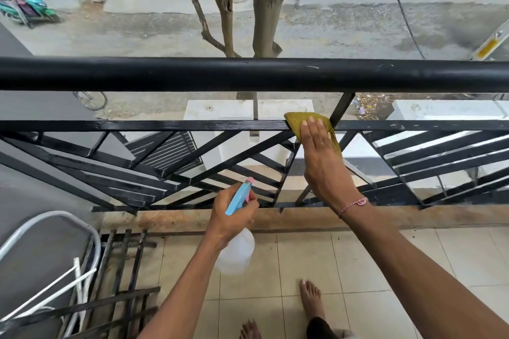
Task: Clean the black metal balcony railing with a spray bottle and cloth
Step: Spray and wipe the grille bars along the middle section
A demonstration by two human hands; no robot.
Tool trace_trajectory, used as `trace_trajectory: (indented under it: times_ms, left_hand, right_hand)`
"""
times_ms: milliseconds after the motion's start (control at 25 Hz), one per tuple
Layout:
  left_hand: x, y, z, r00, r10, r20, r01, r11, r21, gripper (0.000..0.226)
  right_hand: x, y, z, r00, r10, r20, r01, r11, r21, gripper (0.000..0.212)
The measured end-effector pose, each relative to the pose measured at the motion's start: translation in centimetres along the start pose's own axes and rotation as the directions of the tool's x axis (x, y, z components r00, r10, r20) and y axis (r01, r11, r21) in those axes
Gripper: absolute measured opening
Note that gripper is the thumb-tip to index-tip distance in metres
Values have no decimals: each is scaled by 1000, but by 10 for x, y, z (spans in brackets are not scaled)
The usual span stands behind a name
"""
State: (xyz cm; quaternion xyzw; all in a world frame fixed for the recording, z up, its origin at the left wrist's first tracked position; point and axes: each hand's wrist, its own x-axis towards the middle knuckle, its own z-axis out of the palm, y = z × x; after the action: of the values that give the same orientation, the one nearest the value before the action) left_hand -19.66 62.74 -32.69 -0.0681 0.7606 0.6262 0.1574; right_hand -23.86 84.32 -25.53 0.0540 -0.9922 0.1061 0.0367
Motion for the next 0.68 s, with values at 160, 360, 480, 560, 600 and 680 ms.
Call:
trace_trajectory:
  times_ms: [160, 360, 480, 560, 600, 680]
  left_hand:
    - [3, -22, 14, 999, 9, -48, -8, 1000, 24, 13]
    - [4, -44, 45, 987, -50, -156, 50, 999, -6, 10]
    - [13, -60, 75, 972, -69, -224, 70, 998, -6, 11]
    - [27, -71, 98, 969, -36, -244, 40, 999, 11, 13]
    - [32, -75, 110, 966, -11, -258, 21, 999, 34, 13]
    - [37, -80, 132, 953, 10, -302, -1, 1000, 29, 13]
  right_hand:
    - [-1, 10, 11, 998, -38, -48, 40, 998, 40, 80]
    - [-2, 32, 31, 970, -155, -185, 172, 982, 78, 85]
    - [-3, 50, 42, 923, -283, -261, 317, 943, 99, 79]
    - [3, 62, 54, 883, -359, -303, 404, 909, 101, 72]
    - [8, 68, 59, 870, -382, -313, 430, 897, 102, 72]
    - [15, 80, 65, 849, -436, -298, 485, 867, 113, 75]
